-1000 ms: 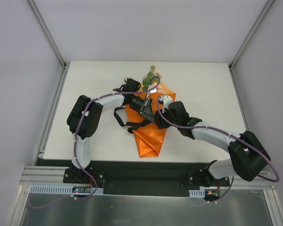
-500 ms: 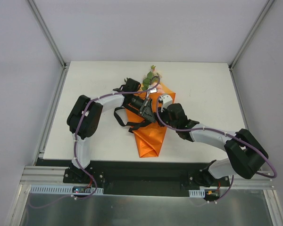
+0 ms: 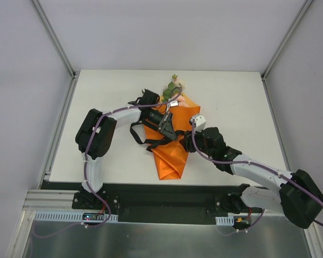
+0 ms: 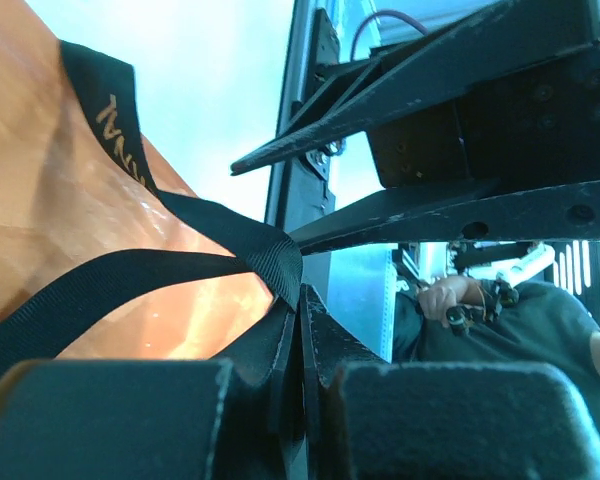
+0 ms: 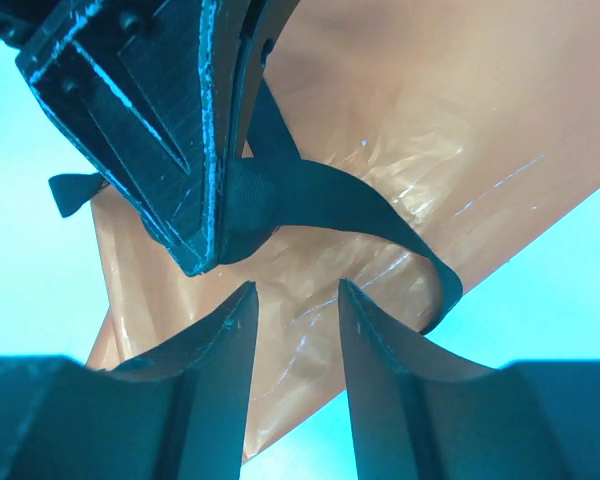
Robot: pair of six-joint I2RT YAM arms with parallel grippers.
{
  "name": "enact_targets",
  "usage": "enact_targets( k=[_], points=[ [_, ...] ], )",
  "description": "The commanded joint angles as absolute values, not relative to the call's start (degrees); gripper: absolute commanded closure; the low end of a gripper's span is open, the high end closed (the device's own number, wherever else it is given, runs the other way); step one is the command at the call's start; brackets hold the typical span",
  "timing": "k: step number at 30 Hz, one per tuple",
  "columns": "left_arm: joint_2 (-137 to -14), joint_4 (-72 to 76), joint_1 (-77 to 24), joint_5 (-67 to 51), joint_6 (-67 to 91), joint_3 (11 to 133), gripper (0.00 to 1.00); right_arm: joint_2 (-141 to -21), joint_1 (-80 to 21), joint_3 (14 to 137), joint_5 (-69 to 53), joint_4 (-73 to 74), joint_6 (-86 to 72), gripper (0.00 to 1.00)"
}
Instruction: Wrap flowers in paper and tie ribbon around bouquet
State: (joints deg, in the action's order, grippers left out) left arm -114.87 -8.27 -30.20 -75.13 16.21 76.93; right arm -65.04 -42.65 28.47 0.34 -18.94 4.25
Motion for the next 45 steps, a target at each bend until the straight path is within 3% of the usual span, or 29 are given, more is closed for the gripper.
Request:
enact_targets(
  k=[1,19,32,36,39,40,42,43,45],
  points=[
    [-110.83,-7.74,-31.38,-80.59,16.52,75.59,1.0,-63.28,-43.85,27.07,-3.78,-19.15,5.89,0.57],
    [-109.95,-7.82,-31.2,-83.58,18.1,74.35,1.0,-72.33,-48.77,29.53,4.3,-34.8,8.0,0.46],
    [-111.97,-7.82,-30.85,-85.43,18.9,74.53,1.0,-75.85,-53.17,26.54,15.9,-49.29,6.77,0.46],
    [-112.24,-7.82,-30.85,-85.34,19.34,74.71,1.0,-77.87,-53.96,25.06,22.75,-55.18,5.89,0.54],
    [-112.76,-7.82,-30.85,-85.17,19.6,75.06,1.0,-78.31,-54.31,25.48,24.34,-56.07,6.06,0.71],
    [-112.85,-7.82,-30.85,-85.17,19.6,75.32,1.0,-78.75,-54.32,25.75,24.61,-55.99,6.5,0.84],
    [-113.11,-7.82,-30.76,-84.38,19.95,75.58,1.0,-79.01,-54.4,26.1,25.22,-54.76,6.68,0.92],
    [-113.2,-7.82,-30.76,-84.03,19.95,75.93,1.0,-78.93,-54.67,26.19,25.66,-53.8,6.77,1.0],
    [-113.2,-7.82,-30.67,-83.06,19.86,76.29,0.98,-77.18,-55.19,25.49,27.15,-50.55,6.42,1.0]
  ],
)
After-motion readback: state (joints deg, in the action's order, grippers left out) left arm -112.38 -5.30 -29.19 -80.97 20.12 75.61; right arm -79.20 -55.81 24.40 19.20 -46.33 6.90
